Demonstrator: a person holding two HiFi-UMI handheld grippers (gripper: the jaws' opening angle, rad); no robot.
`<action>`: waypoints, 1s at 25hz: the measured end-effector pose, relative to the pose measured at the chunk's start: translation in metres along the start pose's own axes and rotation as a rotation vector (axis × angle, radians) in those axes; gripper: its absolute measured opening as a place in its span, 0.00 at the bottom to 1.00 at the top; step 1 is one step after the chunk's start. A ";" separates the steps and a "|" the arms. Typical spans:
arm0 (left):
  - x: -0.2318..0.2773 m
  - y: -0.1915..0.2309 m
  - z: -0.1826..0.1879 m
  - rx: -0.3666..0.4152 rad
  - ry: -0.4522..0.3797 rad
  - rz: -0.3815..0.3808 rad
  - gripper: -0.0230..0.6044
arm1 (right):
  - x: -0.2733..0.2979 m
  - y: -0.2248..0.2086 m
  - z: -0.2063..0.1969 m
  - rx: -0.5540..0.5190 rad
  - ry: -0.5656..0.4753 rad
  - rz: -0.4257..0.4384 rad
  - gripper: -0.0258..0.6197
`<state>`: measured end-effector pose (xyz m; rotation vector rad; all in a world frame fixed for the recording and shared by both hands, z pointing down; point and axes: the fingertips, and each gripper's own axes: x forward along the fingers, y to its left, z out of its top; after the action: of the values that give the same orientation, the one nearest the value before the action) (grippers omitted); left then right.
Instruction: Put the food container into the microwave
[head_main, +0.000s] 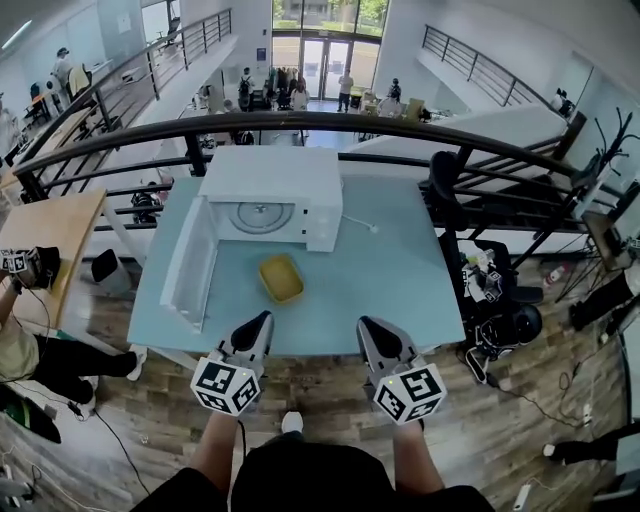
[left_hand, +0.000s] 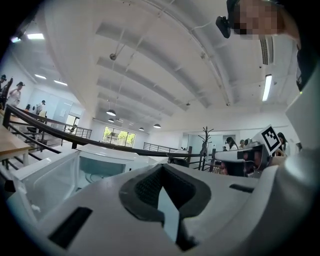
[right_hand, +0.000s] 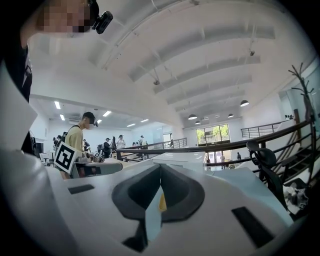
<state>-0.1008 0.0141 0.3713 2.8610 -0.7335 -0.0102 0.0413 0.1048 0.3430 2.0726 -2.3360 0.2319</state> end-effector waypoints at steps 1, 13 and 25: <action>0.007 0.005 0.000 0.004 0.005 -0.012 0.05 | 0.008 -0.002 0.001 0.002 -0.001 -0.004 0.05; 0.049 0.058 -0.012 -0.030 0.086 -0.039 0.05 | 0.084 -0.011 -0.001 0.079 0.003 0.019 0.05; 0.097 0.098 -0.045 -0.080 0.137 0.048 0.05 | 0.149 -0.045 -0.018 0.086 0.032 0.088 0.05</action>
<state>-0.0595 -0.1081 0.4372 2.7356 -0.7562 0.1574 0.0662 -0.0452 0.3809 1.9874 -2.4429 0.3709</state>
